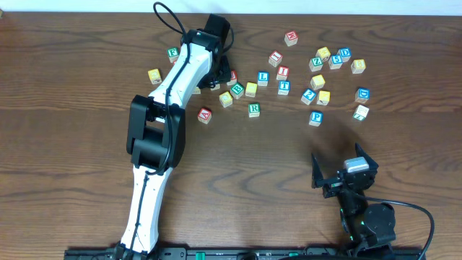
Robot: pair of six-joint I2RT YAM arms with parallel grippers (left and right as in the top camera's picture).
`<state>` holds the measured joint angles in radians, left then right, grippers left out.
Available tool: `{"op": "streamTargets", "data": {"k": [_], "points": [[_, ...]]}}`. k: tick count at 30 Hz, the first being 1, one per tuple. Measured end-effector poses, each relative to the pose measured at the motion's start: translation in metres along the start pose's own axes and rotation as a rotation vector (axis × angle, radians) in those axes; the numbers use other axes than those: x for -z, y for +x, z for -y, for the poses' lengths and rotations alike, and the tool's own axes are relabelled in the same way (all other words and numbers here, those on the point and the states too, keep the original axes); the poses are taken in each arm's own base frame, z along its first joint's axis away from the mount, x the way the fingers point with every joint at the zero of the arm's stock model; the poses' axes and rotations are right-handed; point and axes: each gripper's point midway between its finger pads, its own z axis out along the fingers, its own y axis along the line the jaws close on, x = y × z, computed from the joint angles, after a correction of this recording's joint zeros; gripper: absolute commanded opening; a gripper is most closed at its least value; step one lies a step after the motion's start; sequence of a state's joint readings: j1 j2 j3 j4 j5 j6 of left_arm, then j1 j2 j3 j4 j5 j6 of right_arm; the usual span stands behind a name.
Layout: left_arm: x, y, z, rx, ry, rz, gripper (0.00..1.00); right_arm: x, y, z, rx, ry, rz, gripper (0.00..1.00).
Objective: Spell out NEURIPS
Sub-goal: 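Close the left gripper on the green N block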
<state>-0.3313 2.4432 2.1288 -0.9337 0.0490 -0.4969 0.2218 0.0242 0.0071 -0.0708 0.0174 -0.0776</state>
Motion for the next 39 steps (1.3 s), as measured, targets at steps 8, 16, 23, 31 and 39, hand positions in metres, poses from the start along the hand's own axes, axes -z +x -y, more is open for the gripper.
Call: {"op": "streamTargets", "data": {"k": [8,16,23,31,39], "points": [[-0.0035,0.0026,-0.0016,0.000,-0.005,-0.008,0.48,0.0000,0.0000,0.0000,0.000,0.000,0.000,0.99],[-0.0035,0.0024,-0.0018,-0.001,-0.006,-0.007,0.38,0.0000,0.0000,0.0000,0.000,0.000,0.000,0.99],[-0.0035,0.0010,-0.0011,-0.001,-0.003,-0.001,0.32,0.0000,0.0000,0.0000,0.000,0.000,0.000,0.99],[-0.0035,0.0004,-0.0009,0.000,-0.003,0.002,0.25,0.0000,0.0000,0.0000,0.000,0.000,0.000,0.99],[-0.0035,0.0009,-0.0012,0.000,-0.004,0.000,0.25,0.0000,0.0000,0.0000,0.000,0.000,0.000,0.99]]}}
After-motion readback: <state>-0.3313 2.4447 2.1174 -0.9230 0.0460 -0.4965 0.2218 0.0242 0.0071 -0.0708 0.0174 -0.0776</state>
